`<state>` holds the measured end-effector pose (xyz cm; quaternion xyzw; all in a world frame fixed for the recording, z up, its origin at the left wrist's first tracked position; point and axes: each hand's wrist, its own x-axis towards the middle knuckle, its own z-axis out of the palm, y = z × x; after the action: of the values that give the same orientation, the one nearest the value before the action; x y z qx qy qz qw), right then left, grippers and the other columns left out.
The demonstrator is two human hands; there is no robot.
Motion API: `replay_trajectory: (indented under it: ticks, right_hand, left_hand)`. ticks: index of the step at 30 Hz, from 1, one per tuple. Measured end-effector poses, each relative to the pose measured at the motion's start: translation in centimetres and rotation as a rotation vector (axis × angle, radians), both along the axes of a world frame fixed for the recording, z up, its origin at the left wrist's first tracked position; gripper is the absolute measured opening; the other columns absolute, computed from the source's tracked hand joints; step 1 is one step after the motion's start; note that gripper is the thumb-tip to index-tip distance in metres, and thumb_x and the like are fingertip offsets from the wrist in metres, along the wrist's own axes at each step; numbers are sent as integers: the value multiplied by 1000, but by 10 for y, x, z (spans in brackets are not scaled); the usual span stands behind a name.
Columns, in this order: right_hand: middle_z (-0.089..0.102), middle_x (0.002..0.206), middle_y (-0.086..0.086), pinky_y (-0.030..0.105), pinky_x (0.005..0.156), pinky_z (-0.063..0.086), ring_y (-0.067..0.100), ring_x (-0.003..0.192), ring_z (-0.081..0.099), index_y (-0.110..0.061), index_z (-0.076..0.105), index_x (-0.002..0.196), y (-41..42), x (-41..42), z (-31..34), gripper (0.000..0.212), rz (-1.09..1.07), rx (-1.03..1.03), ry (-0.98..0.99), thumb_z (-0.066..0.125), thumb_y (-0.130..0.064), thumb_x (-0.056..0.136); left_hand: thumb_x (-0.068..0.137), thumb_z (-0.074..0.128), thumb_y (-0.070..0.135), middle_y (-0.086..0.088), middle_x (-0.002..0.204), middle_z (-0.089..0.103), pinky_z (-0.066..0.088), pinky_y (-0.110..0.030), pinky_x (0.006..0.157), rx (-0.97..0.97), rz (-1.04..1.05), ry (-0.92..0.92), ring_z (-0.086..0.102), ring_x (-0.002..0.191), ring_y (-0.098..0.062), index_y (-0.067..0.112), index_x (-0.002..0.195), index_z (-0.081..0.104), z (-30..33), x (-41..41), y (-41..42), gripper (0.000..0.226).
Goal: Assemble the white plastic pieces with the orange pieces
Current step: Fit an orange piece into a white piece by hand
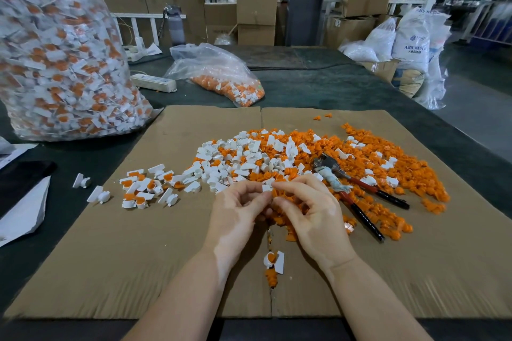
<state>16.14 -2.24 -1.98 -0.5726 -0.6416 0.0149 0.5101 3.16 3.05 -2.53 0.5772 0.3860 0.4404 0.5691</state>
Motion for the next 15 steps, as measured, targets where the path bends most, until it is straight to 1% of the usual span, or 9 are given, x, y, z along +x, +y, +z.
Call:
replay_trajectory:
  ticks: [6,15]
  right_hand:
    - [55,89,-9,25,74,48,8,85,53,-15,71,102,1,0,0,20,-6,-1,-17,68,-11,82]
    - [55,89,-10,25,75,50,8,85,53,-16,70,103,1,0,0,20,-8,-25,-36,67,-12,83]
  left_hand:
    - [85,65,13,-9,74,71,50,-17,57,18,0,14,65,63,-10,11,91,67,1,0,0,7]
    - [84,68,17,-9,71,70,51,-18,58,41,32,54,65,62,-11,11,90,68,4,1,0,9]
